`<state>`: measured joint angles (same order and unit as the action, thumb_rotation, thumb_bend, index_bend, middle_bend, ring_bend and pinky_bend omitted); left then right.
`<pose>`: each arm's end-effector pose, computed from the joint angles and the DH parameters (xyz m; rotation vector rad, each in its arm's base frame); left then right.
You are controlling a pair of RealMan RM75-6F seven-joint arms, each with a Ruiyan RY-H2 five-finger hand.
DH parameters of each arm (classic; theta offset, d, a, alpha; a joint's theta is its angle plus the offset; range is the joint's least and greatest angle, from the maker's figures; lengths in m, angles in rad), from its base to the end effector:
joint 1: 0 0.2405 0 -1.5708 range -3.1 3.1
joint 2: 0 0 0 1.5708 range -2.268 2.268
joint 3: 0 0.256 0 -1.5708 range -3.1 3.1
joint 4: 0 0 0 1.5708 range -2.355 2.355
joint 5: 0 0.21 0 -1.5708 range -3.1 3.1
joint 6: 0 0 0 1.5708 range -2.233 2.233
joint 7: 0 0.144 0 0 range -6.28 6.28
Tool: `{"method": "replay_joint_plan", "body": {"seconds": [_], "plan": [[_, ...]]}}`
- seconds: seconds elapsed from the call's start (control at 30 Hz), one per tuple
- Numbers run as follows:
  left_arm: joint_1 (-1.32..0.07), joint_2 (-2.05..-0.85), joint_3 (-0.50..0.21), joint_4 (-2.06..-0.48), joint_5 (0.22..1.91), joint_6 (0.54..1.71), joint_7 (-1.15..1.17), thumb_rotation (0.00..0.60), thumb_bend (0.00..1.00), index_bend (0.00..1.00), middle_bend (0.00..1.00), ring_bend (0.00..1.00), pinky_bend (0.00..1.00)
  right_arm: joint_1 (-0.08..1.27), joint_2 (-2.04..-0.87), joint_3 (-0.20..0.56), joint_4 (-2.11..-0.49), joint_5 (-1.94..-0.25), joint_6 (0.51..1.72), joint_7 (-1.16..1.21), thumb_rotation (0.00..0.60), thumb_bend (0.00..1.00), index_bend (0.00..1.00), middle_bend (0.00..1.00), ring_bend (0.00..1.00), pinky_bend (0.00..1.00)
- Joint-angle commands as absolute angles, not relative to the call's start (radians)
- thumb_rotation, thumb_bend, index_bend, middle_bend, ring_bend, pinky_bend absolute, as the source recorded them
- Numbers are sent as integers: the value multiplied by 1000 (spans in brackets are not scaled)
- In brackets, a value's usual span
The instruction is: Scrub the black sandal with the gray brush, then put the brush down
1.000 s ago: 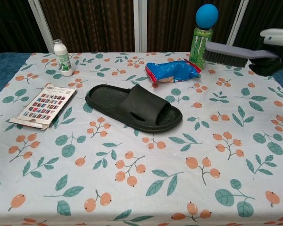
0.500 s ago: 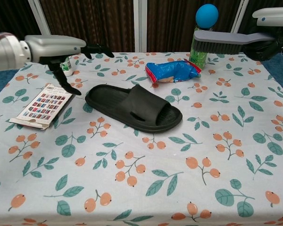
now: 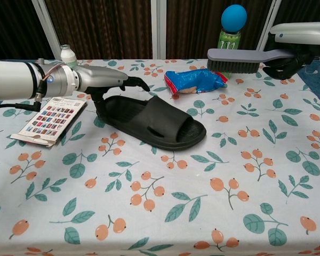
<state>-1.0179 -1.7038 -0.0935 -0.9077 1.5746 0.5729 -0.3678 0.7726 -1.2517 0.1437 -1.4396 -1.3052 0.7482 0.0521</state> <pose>-0.1347 0.4127 -0.0708 -2.2580 -0.9454 -0.7715 -0.1890 -0.3768 0.0638 1.9584 -0.9884 0.8329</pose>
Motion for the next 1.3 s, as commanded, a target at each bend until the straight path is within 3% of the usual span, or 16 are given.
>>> {"method": "replay_joint_plan", "body": {"seconds": [0.03,0.13,0.27,0.37,0.93,1.1,1.3], "plan": [[-1046,-1720,-71,-888,1570,532,-387,600,212,129,106,77,171,775,-1269,139,-1435,-1309,749,51,600,477,1000,1000,1000,1000],[-1056,-1732,-55,-872,1564,508,-394,600,212,178,179,88,171,783,-1294,134,-1419,-1312,743,45,600,477,1000,1000,1000,1000],[-1046,-1753,-63,-852,1542,544,-402,600,211,308,353,202,188,801,-1355,125,-1376,-1323,740,8,600,477,1000,1000,1000,1000],[-1041,-1759,-61,-848,1535,562,-398,600,212,365,429,261,212,817,-1414,124,-1334,-1326,736,-15,600,477,1000,1000,1000,1000],[-1038,-1749,-58,-906,1506,607,-356,600,211,382,441,263,213,913,-1720,137,-1026,-1394,774,-55,600,477,1000,1000,1000,1000],[-1034,-1745,-51,-908,1502,614,-359,600,211,381,441,263,213,905,-1715,85,-1028,-1448,779,-33,600,477,1000,1000,1000,1000],[-1036,-1749,-46,-894,1501,615,-364,600,211,381,441,263,213,879,-1617,12,-1131,-1512,787,23,600,477,1000,1000,1000,1000]]}}
